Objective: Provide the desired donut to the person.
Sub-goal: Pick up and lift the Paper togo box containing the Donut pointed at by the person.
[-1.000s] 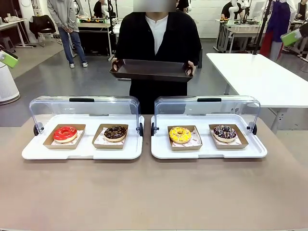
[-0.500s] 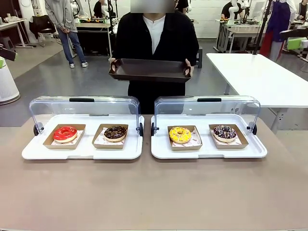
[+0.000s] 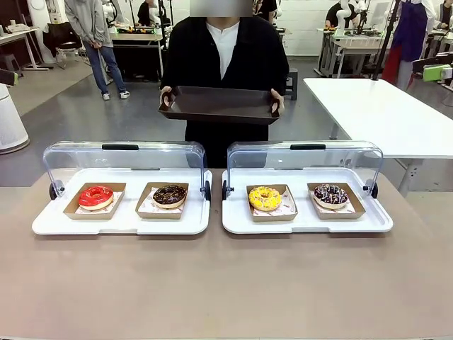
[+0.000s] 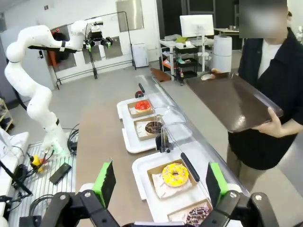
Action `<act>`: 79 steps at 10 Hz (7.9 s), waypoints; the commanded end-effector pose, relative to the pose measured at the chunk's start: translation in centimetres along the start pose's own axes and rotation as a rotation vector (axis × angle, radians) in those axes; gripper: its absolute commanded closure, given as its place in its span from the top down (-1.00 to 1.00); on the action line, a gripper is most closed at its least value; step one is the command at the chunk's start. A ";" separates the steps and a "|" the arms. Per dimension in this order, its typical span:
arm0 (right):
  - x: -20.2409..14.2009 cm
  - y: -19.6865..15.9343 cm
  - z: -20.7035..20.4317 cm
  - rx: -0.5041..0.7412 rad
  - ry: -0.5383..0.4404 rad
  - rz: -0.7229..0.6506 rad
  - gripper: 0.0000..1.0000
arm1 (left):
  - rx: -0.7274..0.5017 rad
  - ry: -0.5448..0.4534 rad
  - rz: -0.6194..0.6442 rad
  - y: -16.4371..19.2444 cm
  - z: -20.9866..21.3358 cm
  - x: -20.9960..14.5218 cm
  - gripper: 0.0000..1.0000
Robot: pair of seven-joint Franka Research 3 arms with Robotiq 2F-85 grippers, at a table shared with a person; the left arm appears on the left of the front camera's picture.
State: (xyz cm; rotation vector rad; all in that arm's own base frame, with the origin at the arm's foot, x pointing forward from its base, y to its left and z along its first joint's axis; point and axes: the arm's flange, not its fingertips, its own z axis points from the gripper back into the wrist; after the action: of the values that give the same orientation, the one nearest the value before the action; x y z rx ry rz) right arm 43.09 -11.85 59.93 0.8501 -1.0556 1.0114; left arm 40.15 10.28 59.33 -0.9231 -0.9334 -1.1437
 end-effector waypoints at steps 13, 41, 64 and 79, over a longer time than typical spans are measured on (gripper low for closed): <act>0.7 0.6 -0.4 -0.003 0.033 0.012 1.00 | 0.015 0.028 0.012 0.0 -0.3 0.2 1.00; 0.7 0.6 -0.4 -0.003 0.033 0.012 1.00 | -0.127 1.139 -0.350 1.9 -14.8 -2.4 1.00; 0.7 0.6 -0.4 -0.003 0.033 0.012 1.00 | -0.093 1.080 -0.470 7.0 -21.7 -14.6 1.00; 0.7 0.6 -0.4 -0.003 0.033 0.012 1.00 | -0.149 1.157 -0.477 9.8 -26.4 -16.7 0.96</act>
State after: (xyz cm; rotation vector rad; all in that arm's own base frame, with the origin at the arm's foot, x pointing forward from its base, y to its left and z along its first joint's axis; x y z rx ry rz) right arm 42.54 -11.34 60.45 0.8117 -1.0210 1.0323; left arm 49.54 -7.44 34.02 -0.0636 -0.0949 -1.8500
